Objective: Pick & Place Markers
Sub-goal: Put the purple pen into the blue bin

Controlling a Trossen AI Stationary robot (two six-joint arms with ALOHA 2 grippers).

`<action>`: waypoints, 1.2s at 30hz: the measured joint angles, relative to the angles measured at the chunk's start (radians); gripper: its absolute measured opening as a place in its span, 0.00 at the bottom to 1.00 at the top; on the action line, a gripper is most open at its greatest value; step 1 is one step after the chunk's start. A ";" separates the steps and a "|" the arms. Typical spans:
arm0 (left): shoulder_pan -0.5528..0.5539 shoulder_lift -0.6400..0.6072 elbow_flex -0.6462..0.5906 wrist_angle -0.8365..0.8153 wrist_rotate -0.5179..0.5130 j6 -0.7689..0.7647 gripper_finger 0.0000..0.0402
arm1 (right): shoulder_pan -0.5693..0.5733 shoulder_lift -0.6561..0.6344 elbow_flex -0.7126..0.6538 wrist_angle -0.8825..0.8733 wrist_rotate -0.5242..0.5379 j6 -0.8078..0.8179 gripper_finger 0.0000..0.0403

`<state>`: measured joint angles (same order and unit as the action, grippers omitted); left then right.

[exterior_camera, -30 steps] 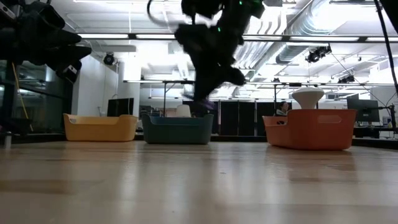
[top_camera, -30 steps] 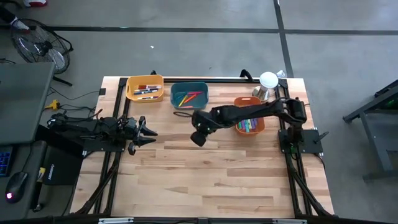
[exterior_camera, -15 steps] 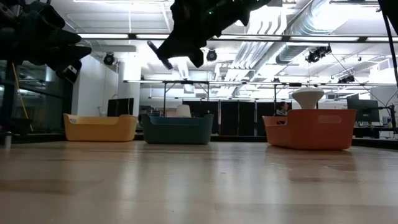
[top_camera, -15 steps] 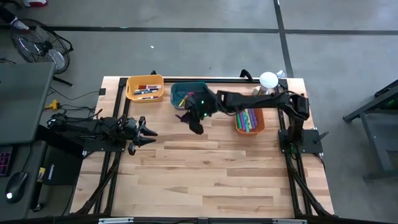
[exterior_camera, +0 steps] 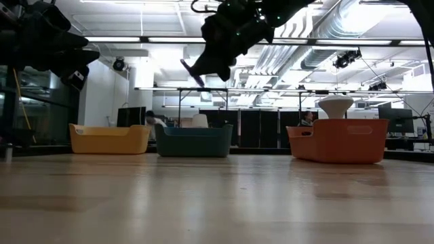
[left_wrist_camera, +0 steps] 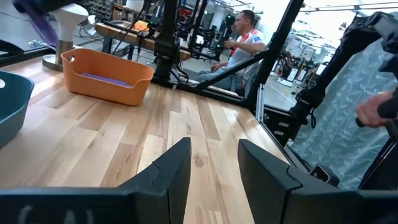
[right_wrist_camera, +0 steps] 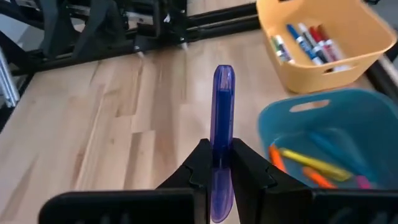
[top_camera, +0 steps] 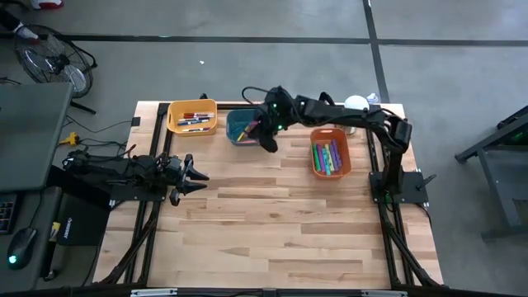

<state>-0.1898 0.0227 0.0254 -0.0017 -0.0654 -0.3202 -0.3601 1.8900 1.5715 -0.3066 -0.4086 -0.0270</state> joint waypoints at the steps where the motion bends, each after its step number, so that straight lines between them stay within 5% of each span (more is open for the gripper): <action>1: 0.000 0.000 0.000 0.000 0.000 0.000 0.33 | -0.010 0.000 0.011 -0.011 -0.002 -0.014 0.07; 11: 0.000 0.000 0.000 0.000 0.002 0.000 0.33 | -0.094 0.083 0.173 -0.154 0.007 -0.087 0.07; 29: 0.000 0.000 0.000 0.000 0.003 0.000 0.33 | -0.112 0.509 0.745 -0.709 0.188 -0.334 0.07; 36: 0.000 0.000 0.000 0.000 0.003 0.000 0.33 | -0.112 0.540 0.774 -0.747 0.237 -0.377 0.07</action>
<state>-0.1899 0.0227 0.0254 -0.0017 -0.0628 -0.3200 -0.4725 2.4298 2.3454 -1.0537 -0.1712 -0.4043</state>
